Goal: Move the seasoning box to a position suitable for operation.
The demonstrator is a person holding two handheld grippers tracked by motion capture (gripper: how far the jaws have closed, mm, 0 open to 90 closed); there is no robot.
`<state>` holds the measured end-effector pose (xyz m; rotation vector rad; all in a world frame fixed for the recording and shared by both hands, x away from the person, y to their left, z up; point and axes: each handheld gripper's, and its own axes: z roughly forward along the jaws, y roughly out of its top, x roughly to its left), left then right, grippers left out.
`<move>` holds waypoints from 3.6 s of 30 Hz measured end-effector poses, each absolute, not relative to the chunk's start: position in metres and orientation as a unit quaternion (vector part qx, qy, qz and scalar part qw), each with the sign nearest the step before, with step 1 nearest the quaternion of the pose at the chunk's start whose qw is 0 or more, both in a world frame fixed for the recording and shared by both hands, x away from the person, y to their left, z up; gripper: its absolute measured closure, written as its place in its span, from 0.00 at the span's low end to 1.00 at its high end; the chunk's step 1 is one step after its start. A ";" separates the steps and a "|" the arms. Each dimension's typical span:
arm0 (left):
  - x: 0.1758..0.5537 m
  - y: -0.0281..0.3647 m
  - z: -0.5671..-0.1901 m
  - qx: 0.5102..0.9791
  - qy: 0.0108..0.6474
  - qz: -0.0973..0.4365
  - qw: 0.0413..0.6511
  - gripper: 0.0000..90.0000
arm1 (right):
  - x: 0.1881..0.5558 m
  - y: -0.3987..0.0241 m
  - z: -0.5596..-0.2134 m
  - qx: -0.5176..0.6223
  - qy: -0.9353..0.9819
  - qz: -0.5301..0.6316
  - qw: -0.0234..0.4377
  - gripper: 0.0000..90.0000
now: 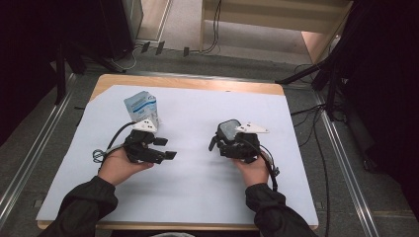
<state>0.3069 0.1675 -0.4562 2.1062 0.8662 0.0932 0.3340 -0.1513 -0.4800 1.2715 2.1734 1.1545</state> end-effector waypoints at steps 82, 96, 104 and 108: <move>0.335 0.137 -0.472 0.859 0.304 0.011 0.412 1.00 | 0.307 -0.159 -0.476 0.370 0.804 0.452 0.112 1.00; 0.336 0.125 -0.477 0.865 0.291 0.006 0.409 1.00 | 0.310 -0.159 -0.475 0.371 0.802 0.456 0.105 1.00; 0.332 0.124 -0.475 0.861 0.295 0.005 0.414 1.00 | 0.315 -0.159 -0.476 0.374 0.800 0.459 0.099 1.00; 0.329 0.123 -0.475 0.862 0.295 0.009 0.412 1.00 | 0.319 -0.158 -0.477 0.381 0.795 0.464 0.094 1.00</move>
